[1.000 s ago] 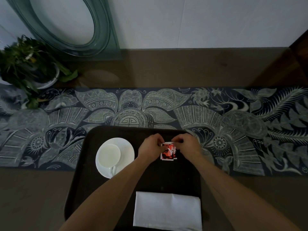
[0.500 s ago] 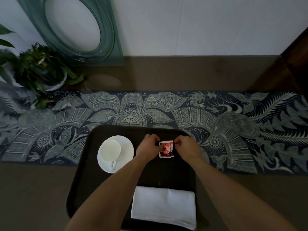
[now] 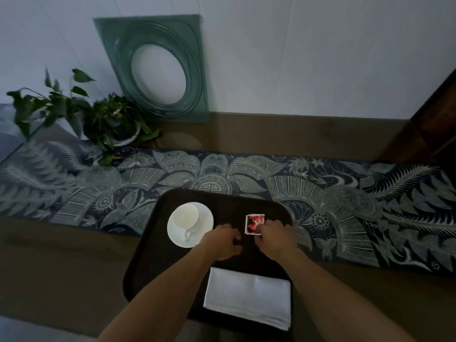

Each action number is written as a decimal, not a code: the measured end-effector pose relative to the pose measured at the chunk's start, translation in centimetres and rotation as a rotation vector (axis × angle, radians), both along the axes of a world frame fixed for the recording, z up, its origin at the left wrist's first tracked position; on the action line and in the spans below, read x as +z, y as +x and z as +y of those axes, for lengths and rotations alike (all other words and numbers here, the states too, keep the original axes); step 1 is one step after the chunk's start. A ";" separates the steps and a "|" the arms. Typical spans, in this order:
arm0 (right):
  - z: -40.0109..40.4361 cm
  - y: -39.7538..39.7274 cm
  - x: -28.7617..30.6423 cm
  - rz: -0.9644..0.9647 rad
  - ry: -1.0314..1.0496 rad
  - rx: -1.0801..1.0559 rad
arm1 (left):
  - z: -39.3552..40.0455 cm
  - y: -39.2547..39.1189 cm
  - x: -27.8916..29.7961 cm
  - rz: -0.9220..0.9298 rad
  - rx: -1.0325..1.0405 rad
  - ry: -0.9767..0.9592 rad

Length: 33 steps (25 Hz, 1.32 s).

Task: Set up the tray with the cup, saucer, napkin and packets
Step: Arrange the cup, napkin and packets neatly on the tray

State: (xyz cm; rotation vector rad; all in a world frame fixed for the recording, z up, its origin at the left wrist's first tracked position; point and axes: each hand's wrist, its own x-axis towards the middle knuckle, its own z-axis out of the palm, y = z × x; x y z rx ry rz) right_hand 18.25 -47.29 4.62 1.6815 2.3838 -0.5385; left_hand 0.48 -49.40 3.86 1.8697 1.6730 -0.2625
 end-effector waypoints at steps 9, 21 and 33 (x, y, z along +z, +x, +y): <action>-4.0 -5.0 -0.4 0.016 -0.074 -0.041 | -4.7 -9.2 0.7 0.007 -0.141 -0.079; -7.3 -15.2 -0.2 -0.072 -0.098 -0.238 | -1.7 -24.9 0.5 0.250 -0.338 0.058; -6.0 -18.1 -1.9 -0.024 -0.069 -0.411 | 4.3 -23.7 -1.0 0.225 -0.415 0.181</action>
